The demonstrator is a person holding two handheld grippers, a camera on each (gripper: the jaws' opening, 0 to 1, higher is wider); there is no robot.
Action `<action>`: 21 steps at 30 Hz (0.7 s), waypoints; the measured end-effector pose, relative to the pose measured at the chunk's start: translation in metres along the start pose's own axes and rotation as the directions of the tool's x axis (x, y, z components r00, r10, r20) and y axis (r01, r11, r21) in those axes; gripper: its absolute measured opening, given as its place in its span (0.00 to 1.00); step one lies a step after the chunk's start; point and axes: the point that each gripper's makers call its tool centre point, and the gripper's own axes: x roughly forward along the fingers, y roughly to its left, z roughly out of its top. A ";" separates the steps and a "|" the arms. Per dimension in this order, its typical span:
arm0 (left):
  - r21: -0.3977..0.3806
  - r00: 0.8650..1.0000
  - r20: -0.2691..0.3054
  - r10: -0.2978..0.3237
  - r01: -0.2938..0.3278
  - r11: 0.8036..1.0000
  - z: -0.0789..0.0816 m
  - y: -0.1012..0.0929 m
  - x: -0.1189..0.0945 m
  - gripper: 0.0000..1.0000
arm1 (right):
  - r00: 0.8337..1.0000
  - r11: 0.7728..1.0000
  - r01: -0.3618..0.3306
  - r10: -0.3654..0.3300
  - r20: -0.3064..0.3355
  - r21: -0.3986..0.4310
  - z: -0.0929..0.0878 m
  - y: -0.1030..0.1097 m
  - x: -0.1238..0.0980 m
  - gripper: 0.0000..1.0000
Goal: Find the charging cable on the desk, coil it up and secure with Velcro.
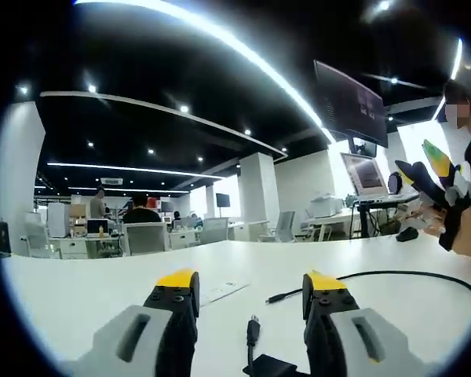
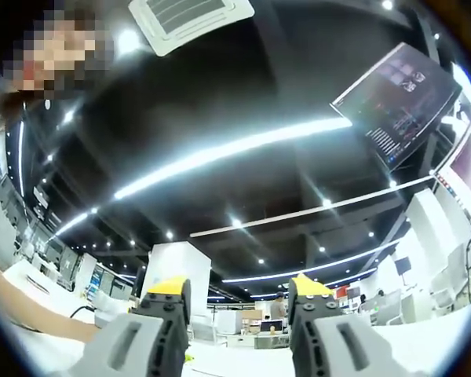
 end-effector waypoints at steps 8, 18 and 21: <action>0.007 0.999 -0.047 -0.010 0.010 1.000 -0.016 0.003 0.010 0.50 | 1.000 1.000 0.001 -0.001 -0.008 -0.020 -0.001 0.000 0.001 0.50; -0.039 0.997 -0.069 -0.013 0.010 0.999 -0.023 0.007 0.023 0.44 | 1.000 0.999 0.003 -0.004 -0.030 -0.033 -0.007 -0.001 0.001 0.50; -0.034 0.996 -0.086 -0.021 0.018 0.999 -0.029 0.004 0.027 0.44 | 0.999 0.999 0.004 -0.005 -0.036 -0.035 -0.008 -0.002 0.001 0.49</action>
